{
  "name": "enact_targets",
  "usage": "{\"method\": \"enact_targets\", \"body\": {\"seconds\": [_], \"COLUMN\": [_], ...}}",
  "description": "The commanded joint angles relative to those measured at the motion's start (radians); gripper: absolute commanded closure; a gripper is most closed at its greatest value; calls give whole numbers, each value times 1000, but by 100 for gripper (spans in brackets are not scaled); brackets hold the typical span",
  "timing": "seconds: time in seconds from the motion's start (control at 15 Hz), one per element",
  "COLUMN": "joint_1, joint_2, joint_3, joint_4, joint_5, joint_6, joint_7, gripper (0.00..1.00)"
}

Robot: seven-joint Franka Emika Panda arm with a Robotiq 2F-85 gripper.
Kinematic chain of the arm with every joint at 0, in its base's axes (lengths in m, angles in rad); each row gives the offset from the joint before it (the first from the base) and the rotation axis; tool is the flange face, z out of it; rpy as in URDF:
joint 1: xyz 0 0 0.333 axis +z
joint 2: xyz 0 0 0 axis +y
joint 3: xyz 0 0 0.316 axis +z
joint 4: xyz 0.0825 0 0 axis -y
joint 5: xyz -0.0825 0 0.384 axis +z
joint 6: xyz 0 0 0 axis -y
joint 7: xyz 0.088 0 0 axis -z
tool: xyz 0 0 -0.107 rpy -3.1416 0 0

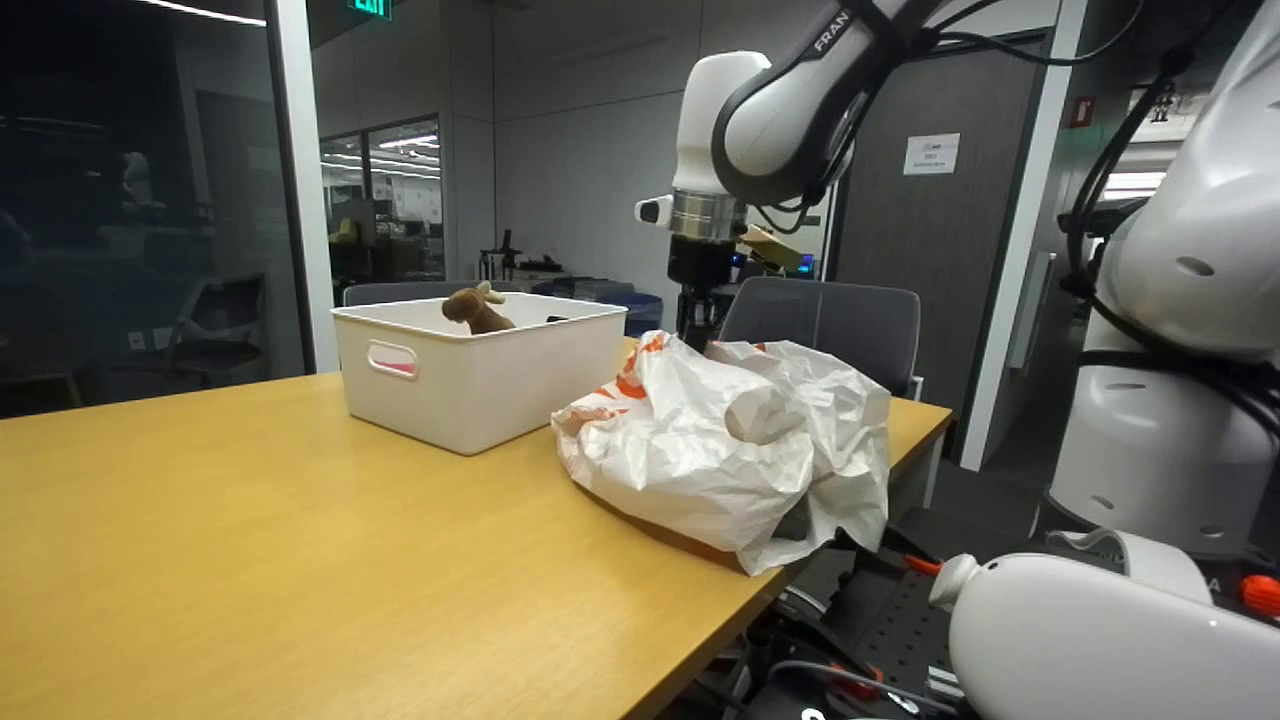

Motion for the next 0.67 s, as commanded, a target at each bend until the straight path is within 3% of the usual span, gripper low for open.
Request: {"method": "enact_targets", "body": {"seconds": [0.0,0.33,0.53,0.6], "joint_1": [-108,-170,-149,-140], "joint_2": [91,130,156,165], "joint_3": [69,103,95,90], "joint_4": [74,144,163,165], "joint_5": [-202,-467,-483,-453], "joint_6": [57,-6,-48,-53], "joint_7": [276,666,753,742], "gripper": [92,88,90,69]}}
